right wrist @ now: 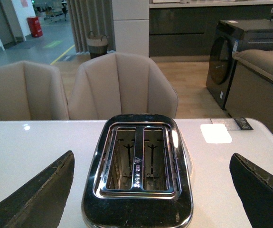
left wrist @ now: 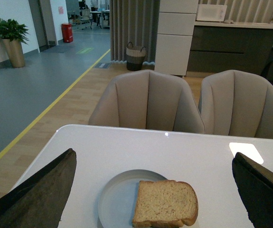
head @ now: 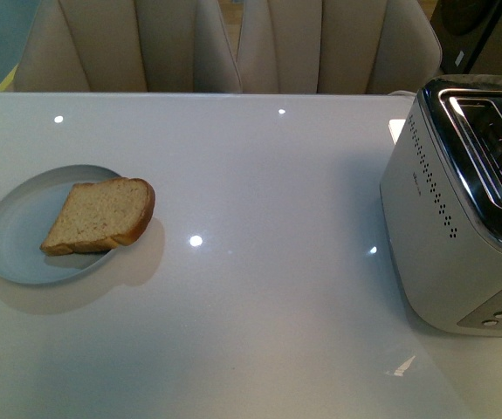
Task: Left arm holds plate, right arm toasts bread
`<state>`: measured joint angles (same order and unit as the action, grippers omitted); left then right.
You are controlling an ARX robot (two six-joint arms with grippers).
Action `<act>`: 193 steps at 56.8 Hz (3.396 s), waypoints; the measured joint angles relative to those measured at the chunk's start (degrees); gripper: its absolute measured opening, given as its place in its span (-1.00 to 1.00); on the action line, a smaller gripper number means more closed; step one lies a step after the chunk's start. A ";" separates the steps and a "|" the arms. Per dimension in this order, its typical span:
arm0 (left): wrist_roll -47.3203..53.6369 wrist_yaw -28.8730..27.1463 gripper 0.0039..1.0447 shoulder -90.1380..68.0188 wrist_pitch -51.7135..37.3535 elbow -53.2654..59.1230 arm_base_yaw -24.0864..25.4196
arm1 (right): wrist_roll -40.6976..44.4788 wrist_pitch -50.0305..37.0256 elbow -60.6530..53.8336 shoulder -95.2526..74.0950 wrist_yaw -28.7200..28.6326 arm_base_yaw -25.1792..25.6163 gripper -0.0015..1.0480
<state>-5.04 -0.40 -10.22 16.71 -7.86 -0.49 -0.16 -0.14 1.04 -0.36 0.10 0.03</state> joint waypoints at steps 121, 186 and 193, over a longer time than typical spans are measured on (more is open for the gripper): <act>0.63 8.15 0.87 -128.89 -40.70 -51.91 14.05 | 0.00 0.02 0.00 0.04 -0.09 0.00 0.83; -15.10 14.60 -0.94 -118.36 -38.88 -42.69 17.70 | 0.00 0.02 0.00 0.04 -0.09 0.00 0.83; -16.11 15.67 -0.94 -115.25 -38.86 -40.87 18.01 | 0.00 0.02 0.00 0.04 -0.09 0.00 0.83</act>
<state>-21.15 15.27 -125.47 -22.15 -48.73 17.52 -0.16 -0.12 1.04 -0.32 0.01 0.03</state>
